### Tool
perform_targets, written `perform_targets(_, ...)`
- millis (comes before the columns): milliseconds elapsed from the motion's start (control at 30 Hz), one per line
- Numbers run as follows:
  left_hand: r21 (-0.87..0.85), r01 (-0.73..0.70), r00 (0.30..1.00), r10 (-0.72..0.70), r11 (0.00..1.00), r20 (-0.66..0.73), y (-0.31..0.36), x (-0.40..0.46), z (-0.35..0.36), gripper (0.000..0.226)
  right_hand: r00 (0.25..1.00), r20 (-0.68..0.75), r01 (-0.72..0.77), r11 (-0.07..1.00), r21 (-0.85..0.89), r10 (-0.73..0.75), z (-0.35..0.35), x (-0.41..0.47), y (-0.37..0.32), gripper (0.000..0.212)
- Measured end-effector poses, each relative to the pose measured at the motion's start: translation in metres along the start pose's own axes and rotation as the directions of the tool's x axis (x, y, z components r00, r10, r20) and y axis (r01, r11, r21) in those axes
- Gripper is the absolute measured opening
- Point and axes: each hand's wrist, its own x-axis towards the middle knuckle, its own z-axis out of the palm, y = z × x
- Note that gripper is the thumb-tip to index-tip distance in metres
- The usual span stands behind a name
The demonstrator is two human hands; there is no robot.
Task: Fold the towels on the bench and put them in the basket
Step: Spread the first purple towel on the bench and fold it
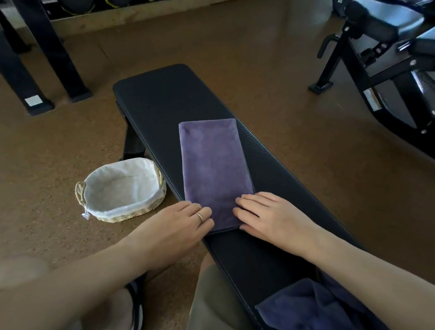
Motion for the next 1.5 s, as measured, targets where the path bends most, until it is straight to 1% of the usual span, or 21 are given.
perform_targets(67, 0.023, 0.01, 0.999, -0.009, 1.0, -0.031, -0.003, 0.0, 0.0, 0.012, 1.0, -0.005, 0.019, 1.0, -0.018, -0.019, -0.003, 0.001, 0.0, 0.029)
perform_targets(133, 0.048, 0.016, 0.999, -0.013, 0.999, -0.051, -0.004, 0.001, -0.001, 0.011, 1.0, -0.002, 0.012, 1.0, -0.018, -0.012, -0.006, 0.001, -0.001, 0.033)
perform_targets(267, 0.044, 0.031, 0.999, -0.03, 0.999, -0.03, 0.001, 0.004, -0.008, 0.012, 0.999, 0.012, -0.05, 0.999, 0.011, 0.05, -0.006, -0.003, -0.004, 0.045)
perform_targets(333, -0.013, 0.054, 0.998, -0.055, 0.998, -0.021, -0.001, 0.005, -0.012, 0.016, 0.997, 0.014, -0.079, 0.997, 0.024, 0.079, -0.005, -0.005, -0.004, 0.049)
perform_targets(433, 0.016, 0.085, 0.996, -0.085, 0.996, 0.023, -0.007, 0.003, -0.014, 0.007, 0.996, 0.004, -0.091, 0.995, 0.032, 0.091, -0.003, -0.008, -0.004, 0.052)
perform_targets(467, -0.049, 0.162, 0.986, -0.16, 0.986, 0.041, -0.01, 0.002, -0.013, 0.008, 0.995, -0.006, -0.095, 0.995, 0.034, 0.095, -0.003, -0.008, -0.004, 0.052)
perform_targets(500, -0.135, 0.227, 0.974, -0.223, 0.964, 0.045, -0.014, 0.001, -0.012, 0.014, 0.994, -0.015, -0.104, 0.994, 0.043, 0.104, -0.002, -0.008, -0.004, 0.053)
perform_targets(533, -0.195, 0.247, 0.969, -0.243, 0.949, 0.045, -0.017, -0.001, -0.011, 0.02, 0.992, -0.024, -0.122, 0.991, 0.061, 0.123, -0.002, -0.008, -0.004, 0.052)
perform_targets(600, -0.255, 0.238, 0.971, -0.238, 0.937, 0.031, -0.021, -0.002, -0.011, 0.02, 0.981, -0.038, -0.182, 0.975, 0.125, 0.188, -0.001, -0.007, -0.005, 0.048)
perform_targets(667, -0.345, 0.27, 0.962, -0.267, 0.899, 0.057, -0.025, -0.002, -0.012, 0.009, 0.956, -0.045, -0.274, 0.938, 0.213, 0.289, -0.002, -0.003, -0.006, 0.038)
perform_targets(733, -0.435, 0.31, 0.949, -0.304, 0.845, 0.085, -0.025, -0.002, -0.014, 0.006, 0.913, -0.017, -0.377, 0.862, 0.339, 0.407, -0.006, 0.004, -0.006, 0.025)
perform_targets(767, -0.458, 0.328, 0.942, -0.325, 0.826, 0.089, -0.024, -0.003, -0.015, 0.007, 0.892, 0.016, -0.42, 0.814, 0.402, 0.452, -0.008, 0.008, -0.005, 0.02)
perform_targets(833, -0.457, 0.351, 0.932, -0.352, 0.817, 0.088, -0.02, -0.001, -0.015, 0.019, 0.857, 0.107, -0.486, 0.722, 0.493, 0.504, -0.014, 0.015, 0.0, 0.015)
perform_targets(900, -0.424, 0.402, 0.91, -0.405, 0.811, 0.089, -0.016, 0.005, -0.015, 0.03, 0.824, 0.194, -0.538, 0.627, 0.563, 0.533, -0.02, 0.02, 0.006, 0.013)
perform_targets(933, -0.406, 0.42, 0.901, -0.426, 0.812, 0.081, -0.015, 0.008, -0.015, 0.032, 0.806, 0.229, -0.562, 0.585, 0.584, 0.546, -0.022, 0.022, 0.008, 0.012)
perform_targets(1033, -0.445, 0.448, 0.877, -0.478, 0.776, 0.049, -0.018, 0.014, -0.011, 0.022, 0.76, 0.305, -0.619, 0.496, 0.609, 0.574, -0.025, 0.029, 0.016, 0.01)
perform_targets(1167, -0.618, 0.458, 0.845, -0.529, 0.64, 0.079, -0.036, 0.016, -0.011, 0.003, 0.696, 0.361, -0.68, 0.409, 0.608, 0.621, -0.022, 0.039, 0.023, 0.01)
perform_targets(1233, -0.654, 0.467, 0.825, -0.559, 0.595, 0.081, -0.045, 0.018, -0.01, 0.01, 0.666, 0.367, -0.702, 0.38, 0.602, 0.65, -0.02, 0.044, 0.026, 0.015)
perform_targets(1333, -0.651, 0.494, 0.803, -0.589, 0.576, 0.088, -0.052, 0.022, -0.005, 0.017, 0.625, 0.353, -0.73, 0.362, 0.579, 0.697, -0.013, 0.052, 0.029, 0.027)
perform_targets(1433, -0.651, 0.508, 0.792, -0.602, 0.564, 0.097, -0.056, 0.027, -0.002, 0.023, 0.575, 0.325, -0.76, 0.343, 0.552, 0.751, -0.005, 0.057, 0.028, 0.031)
perform_targets(1500, -0.66, 0.52, 0.784, -0.61, 0.542, 0.117, -0.059, 0.03, 0.0, 0.024, 0.556, 0.293, -0.763, 0.338, 0.551, 0.778, -0.002, 0.059, 0.026, 0.032)
